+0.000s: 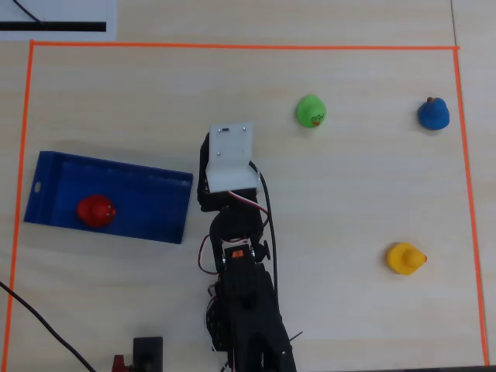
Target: Grasp red duck and put it into box.
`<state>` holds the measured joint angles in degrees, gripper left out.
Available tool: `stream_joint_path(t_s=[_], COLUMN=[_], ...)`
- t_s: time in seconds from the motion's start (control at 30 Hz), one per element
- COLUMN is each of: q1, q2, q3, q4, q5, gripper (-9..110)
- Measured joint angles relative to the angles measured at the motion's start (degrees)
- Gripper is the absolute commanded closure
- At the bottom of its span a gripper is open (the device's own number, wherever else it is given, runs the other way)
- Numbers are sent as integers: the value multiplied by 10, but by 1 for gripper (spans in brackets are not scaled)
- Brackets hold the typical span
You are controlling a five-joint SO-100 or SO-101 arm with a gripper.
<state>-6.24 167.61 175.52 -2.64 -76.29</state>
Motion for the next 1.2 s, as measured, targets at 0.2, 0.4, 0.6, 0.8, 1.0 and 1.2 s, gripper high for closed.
stream_joint_path(t_s=[0.2, 0.4, 0.6, 0.8, 1.0, 1.2], q1=[38, 40, 47, 46, 41, 41], q2=[123, 175, 218, 221, 228, 228], q3=[31, 31, 31, 31, 30, 30], q4=[123, 288, 497, 680, 766, 767], q5=[6, 33, 35, 13, 10, 9], gripper=[101, 101, 101, 101, 101, 101])
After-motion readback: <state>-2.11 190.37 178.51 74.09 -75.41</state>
